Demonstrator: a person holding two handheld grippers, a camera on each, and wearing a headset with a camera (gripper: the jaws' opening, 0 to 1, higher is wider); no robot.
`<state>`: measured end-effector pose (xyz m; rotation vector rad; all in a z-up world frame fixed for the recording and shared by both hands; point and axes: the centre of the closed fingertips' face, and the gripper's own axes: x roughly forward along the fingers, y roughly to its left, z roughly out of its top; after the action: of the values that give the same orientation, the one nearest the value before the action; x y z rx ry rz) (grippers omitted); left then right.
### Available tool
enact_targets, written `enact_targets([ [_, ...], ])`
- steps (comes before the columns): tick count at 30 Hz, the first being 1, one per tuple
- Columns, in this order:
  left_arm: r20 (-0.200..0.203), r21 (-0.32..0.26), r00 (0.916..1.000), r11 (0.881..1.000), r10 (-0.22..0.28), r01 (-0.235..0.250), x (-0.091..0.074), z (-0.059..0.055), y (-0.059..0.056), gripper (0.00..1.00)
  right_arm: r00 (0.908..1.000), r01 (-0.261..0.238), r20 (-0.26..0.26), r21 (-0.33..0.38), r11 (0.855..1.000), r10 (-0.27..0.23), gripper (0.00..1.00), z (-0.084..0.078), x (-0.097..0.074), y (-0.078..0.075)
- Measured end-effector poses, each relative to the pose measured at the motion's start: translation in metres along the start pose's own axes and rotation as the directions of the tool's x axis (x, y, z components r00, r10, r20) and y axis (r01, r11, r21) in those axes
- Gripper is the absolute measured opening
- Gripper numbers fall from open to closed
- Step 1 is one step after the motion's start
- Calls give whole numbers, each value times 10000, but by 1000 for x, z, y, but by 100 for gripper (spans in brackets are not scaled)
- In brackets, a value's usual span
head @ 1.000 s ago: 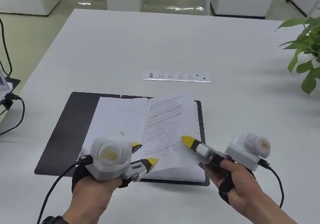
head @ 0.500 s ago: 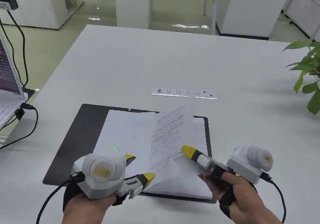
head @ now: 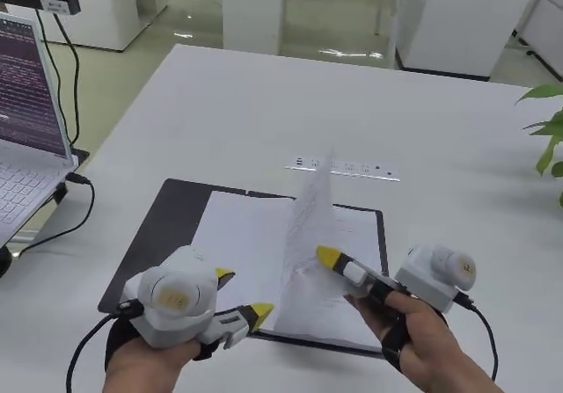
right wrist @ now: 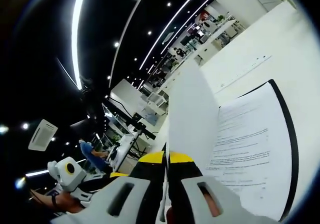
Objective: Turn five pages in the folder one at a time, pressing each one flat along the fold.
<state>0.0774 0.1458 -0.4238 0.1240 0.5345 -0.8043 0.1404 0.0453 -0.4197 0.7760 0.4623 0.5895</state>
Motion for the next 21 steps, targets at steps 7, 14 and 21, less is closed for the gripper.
enact_targets([
  [7,150,-275,9995,9993,276,-272,-17,-4,16,44,9997,-168,-183,-6,9999,168,0,-8,18,12],
  [14,192,-529,9989,9977,438,-427,-29,-11,27,47,9985,-360,-400,14,9994,360,0,-16,37,23],
  [21,194,-556,9989,9976,425,-414,-39,-16,37,48,9961,-537,-698,53,9985,540,0,-27,58,33],
])
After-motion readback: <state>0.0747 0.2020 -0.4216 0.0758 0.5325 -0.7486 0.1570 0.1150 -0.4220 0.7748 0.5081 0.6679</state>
